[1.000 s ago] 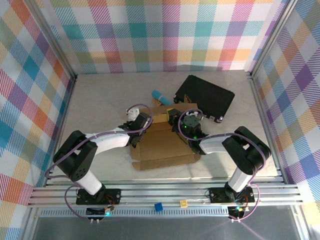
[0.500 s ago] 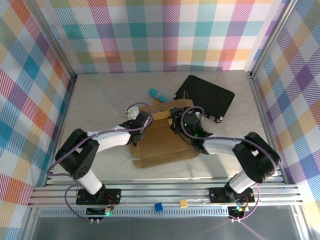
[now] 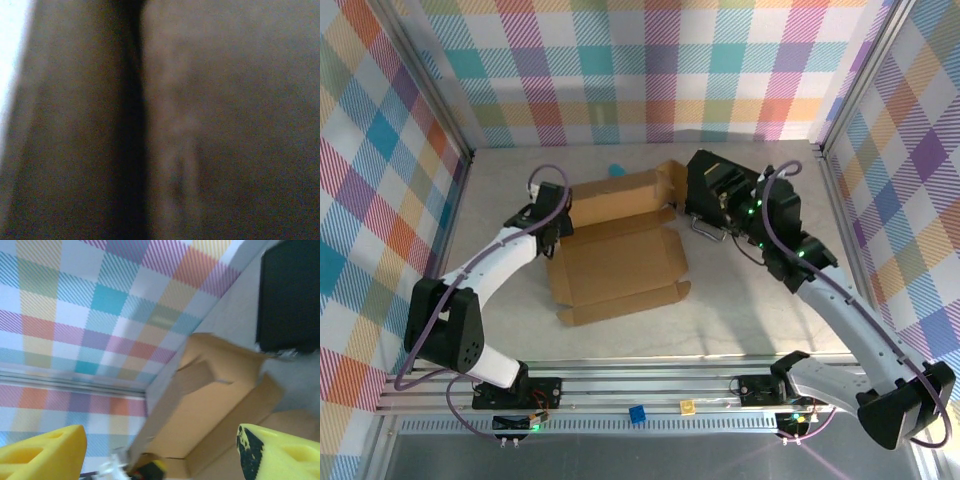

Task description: Fold the paper box

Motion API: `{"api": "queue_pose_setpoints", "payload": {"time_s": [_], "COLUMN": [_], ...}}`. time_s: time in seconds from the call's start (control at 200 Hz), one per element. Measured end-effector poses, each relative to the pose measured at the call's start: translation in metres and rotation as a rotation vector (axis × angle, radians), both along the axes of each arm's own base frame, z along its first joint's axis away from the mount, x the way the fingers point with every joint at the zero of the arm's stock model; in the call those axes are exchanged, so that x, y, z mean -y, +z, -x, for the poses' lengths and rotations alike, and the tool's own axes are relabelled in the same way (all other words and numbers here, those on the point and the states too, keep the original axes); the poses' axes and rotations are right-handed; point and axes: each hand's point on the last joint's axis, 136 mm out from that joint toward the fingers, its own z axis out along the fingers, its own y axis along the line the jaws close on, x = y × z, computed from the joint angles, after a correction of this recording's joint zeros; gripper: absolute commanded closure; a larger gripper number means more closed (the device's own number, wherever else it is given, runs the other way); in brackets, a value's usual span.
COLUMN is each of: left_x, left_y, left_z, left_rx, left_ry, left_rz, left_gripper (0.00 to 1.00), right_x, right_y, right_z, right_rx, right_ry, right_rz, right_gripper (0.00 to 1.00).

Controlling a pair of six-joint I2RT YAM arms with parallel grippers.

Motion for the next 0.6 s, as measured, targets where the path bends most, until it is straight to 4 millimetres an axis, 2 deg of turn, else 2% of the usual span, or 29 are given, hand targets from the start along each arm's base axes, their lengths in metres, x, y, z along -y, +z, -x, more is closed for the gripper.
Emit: {"api": "queue_pose_setpoints", "payload": {"time_s": [0.065, 0.195, 0.35, 0.455, 0.6], "left_x": [0.0, 0.007, 0.018, 0.019, 0.017], "left_y": [0.015, 0.043, 0.049, 0.05, 0.058], "left_z": [-0.005, -0.012, -0.007, -0.001, 0.004], "left_rx": [-0.01, -0.001, -0.04, -0.082, -0.122], "left_ry": [-0.016, -0.053, -0.109, -0.129, -0.131], "left_rz": [0.048, 0.118, 0.202, 0.232, 0.256], "left_gripper": [1.0, 1.0, 1.0, 1.0, 1.0], "right_x": [0.002, -0.007, -0.014, -0.015, -0.012], "right_y": [0.003, 0.003, 0.007, 0.027, 0.066], "right_z": [-0.005, -0.019, -0.026, -0.025, -0.02], "right_rx": [-0.02, -0.058, -0.073, -0.052, 0.014], "right_ry": [0.016, 0.076, 0.127, 0.135, 0.132], "right_rz": [0.085, 0.219, 0.298, 0.306, 0.292], "right_gripper": [0.24, 0.25, 0.27, 0.28, 0.29]}}
